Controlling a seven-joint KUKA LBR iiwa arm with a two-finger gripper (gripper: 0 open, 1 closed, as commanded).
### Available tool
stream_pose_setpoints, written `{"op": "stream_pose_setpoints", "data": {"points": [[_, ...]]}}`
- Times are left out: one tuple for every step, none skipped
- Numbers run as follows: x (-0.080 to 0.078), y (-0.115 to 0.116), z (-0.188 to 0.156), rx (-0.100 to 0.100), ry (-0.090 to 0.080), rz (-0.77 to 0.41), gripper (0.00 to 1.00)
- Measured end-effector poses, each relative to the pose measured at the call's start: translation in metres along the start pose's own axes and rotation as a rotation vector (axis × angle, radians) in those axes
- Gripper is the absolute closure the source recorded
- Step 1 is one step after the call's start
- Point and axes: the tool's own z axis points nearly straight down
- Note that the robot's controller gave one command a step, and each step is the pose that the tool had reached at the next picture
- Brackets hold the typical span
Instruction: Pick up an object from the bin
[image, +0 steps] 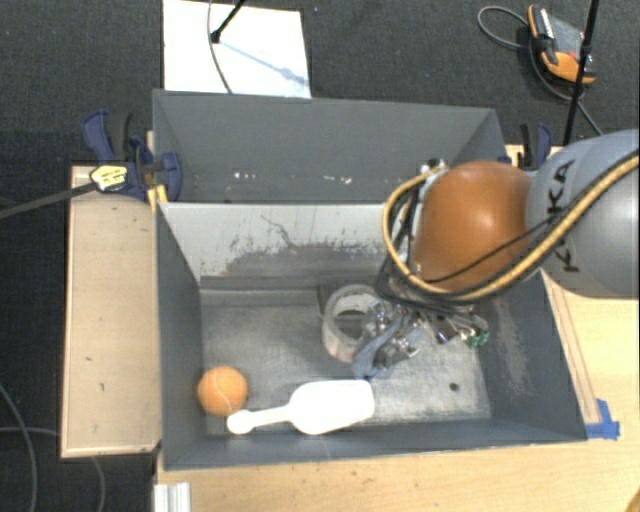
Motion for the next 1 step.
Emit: {"op": "stream_pose_setpoints", "data": {"points": [[0.0070, -0.0116, -0.0782, 0.001, -0.001, -0.006, 1.00]]}}
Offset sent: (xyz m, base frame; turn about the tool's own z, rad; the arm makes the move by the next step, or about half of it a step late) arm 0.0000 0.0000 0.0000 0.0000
